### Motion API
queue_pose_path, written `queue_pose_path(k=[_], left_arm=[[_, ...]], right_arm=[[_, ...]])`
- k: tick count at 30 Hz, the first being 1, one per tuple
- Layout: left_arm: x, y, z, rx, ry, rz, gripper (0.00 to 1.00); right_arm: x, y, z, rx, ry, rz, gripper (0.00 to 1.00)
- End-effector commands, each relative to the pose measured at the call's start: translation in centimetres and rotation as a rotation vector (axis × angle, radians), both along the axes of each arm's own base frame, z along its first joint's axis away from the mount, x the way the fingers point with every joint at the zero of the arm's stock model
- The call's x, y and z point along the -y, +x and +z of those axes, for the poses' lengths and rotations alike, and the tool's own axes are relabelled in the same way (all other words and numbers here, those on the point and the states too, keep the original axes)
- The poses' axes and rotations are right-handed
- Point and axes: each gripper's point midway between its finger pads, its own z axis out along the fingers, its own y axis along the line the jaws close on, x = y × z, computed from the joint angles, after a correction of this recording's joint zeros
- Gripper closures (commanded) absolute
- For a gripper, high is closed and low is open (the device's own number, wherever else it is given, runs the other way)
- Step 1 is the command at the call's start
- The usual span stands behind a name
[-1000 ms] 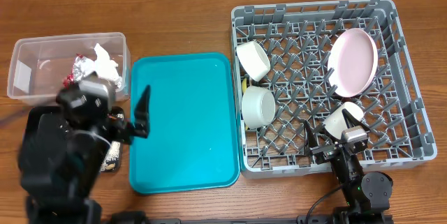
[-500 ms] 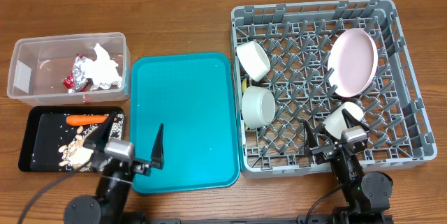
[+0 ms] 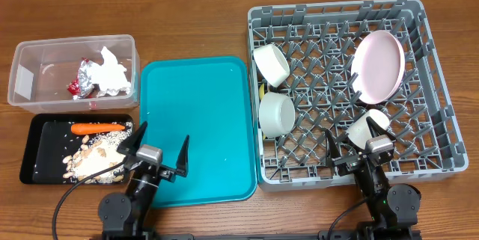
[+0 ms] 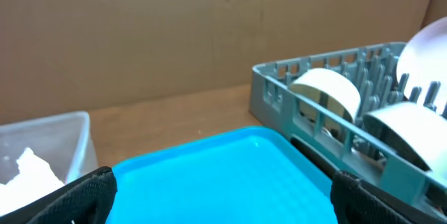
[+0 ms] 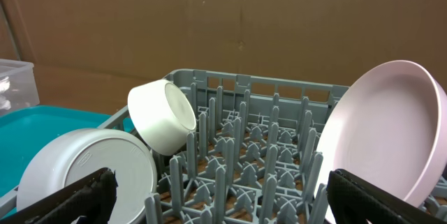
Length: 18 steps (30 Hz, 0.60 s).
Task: Sort waste into correct bins and load items into the dishwasher rack
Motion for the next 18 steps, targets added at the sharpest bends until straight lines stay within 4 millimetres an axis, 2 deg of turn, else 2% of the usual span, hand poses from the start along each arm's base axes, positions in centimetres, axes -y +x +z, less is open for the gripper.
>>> queue_pose_path(k=[1, 5, 18], left_arm=[[0.6, -0.3, 0.0, 0.002, -0.008, -0.034, 0.0], [0.6, -0.3, -1.2, -0.05, -0.009, -0.034, 0.0], [0.6, -0.3, -1.2, -0.049, -0.009, -0.034, 0.0]], right_arm=[[-0.1, 0.0, -0.1, 0.008, 0.003, 0.007, 0.0], [-0.1, 0.0, -0.1, 0.008, 0.003, 0.007, 0.0], [-0.1, 0.0, -0.1, 0.008, 0.003, 0.007, 0.0]])
